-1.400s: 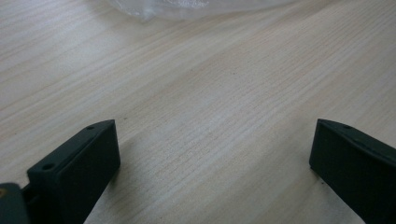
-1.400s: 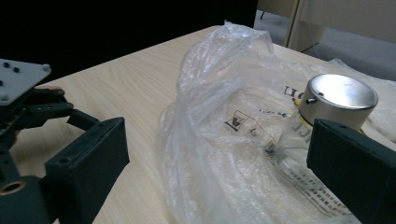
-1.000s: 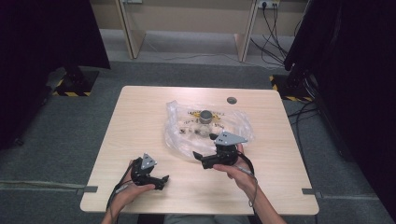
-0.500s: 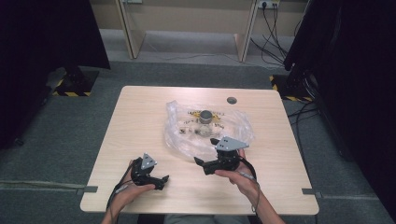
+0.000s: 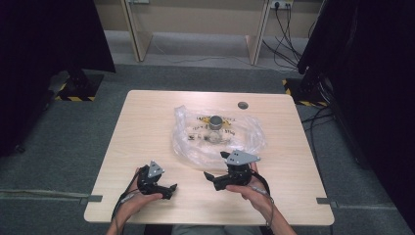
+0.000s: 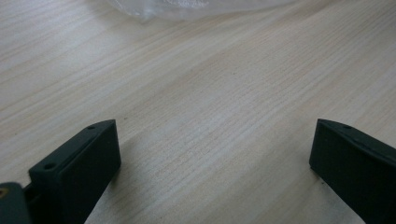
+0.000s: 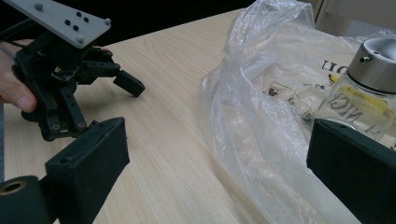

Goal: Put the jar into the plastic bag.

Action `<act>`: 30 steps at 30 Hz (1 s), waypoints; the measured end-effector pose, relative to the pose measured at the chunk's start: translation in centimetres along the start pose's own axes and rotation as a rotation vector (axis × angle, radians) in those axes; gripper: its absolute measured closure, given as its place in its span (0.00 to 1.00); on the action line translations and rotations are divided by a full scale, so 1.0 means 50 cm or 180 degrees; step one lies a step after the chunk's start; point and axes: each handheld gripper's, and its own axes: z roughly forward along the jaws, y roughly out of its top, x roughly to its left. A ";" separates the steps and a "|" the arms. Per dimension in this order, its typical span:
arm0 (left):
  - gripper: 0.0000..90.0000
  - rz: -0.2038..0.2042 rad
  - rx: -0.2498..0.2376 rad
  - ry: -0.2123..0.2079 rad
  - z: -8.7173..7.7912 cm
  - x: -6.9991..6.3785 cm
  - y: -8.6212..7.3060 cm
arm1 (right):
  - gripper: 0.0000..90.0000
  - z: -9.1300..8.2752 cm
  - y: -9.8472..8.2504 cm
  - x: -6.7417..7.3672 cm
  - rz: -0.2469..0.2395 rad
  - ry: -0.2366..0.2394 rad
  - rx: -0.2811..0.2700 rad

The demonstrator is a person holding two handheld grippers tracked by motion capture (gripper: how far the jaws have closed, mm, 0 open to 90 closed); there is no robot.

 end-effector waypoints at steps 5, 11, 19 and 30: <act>0.01 0.0001 0.0001 -0.0002 0.000 0.000 0.000 | 0.07 -0.007 -0.006 0.002 0.0022 0.0013 -0.0003; 0.01 0.0001 0.0001 -0.0001 0.000 0.000 0.000 | 0.07 -0.005 -0.013 0.007 0.0014 0.0027 0.0030; 0.01 0.0000 0.0000 -0.0001 0.000 0.000 0.000 | 0.07 -0.009 -0.028 0.011 0.0023 0.0046 0.0075; 0.01 0.0000 0.0000 -0.0001 0.000 0.000 0.000 | 0.07 -0.010 -0.055 0.017 0.0014 0.0062 0.0167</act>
